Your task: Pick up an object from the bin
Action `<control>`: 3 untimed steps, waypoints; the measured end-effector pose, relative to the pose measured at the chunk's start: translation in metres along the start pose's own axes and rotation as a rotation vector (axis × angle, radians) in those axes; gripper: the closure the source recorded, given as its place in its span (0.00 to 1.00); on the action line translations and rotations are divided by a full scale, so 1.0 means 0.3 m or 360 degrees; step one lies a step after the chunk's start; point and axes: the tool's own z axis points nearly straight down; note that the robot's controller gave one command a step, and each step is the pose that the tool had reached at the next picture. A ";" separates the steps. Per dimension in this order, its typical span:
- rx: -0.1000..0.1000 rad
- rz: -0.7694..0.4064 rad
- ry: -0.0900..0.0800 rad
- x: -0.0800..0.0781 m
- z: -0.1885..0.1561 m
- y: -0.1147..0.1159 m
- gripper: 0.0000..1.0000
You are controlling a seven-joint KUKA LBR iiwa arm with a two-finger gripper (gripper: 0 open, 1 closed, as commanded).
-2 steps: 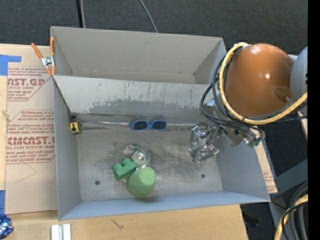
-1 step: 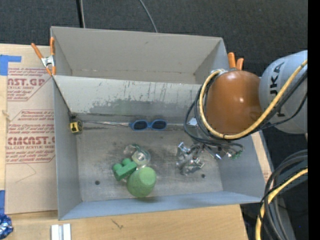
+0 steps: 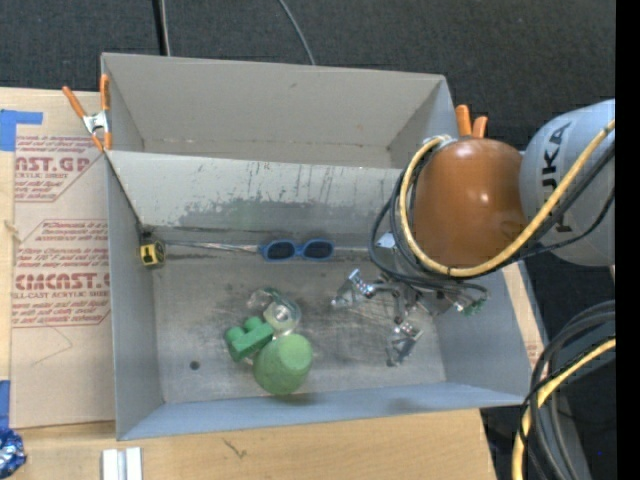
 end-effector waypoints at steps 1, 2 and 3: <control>0.0000 -0.0088 -0.0006 -0.209 0.100 -0.006 0.00; 0.0027 -0.0114 -0.0028 -0.266 0.250 0.179 0.00; 0.0030 -0.0113 -0.0051 -0.277 0.239 0.176 1.00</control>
Offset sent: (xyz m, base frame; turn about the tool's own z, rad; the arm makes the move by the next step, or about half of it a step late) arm 0.0468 0.0355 -0.0276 -0.0515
